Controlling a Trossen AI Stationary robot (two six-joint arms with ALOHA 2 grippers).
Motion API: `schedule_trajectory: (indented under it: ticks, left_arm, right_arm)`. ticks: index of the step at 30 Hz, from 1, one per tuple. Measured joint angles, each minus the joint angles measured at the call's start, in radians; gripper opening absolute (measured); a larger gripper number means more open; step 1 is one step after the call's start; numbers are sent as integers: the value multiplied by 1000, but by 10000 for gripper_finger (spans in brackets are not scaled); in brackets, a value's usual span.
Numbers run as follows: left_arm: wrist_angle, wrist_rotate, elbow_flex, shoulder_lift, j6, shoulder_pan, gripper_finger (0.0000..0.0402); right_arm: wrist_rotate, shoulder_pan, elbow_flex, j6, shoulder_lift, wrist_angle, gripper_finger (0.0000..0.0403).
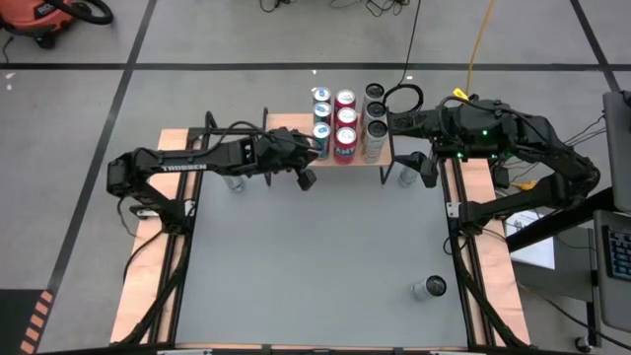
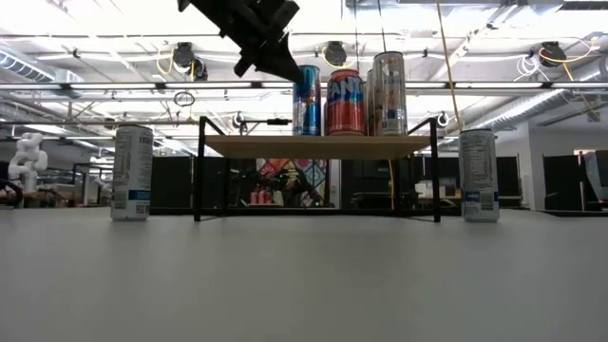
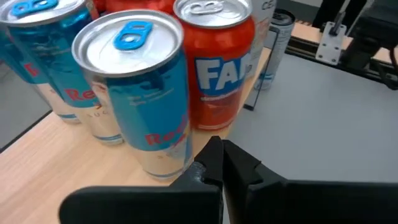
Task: Place canned beverage on shelf
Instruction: Put the blue can on the shelf aligned with the other blue can
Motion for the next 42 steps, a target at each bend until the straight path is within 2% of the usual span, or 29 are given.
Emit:
schedule_trajectory:
  ticks: [10,15,21,33,42]
  left_arm:
    - [89,37,-39,0,59,42,0]
    - [110,42,-39,7,146,68,0]
    - [115,53,-38,17,148,87,0]
    - [109,77,-38,20,53,40,0]
    - [-19,101,-38,20,-139,-42,0]
  right_arm:
    - [1,0,0,-14,0,0,309]
    - [1,0,0,-14,1,1,309]
    - [1,0,0,3,1,2,309]
    - [5,0,0,15,1,2,309]
    - [4,0,0,16,1,-62,309]
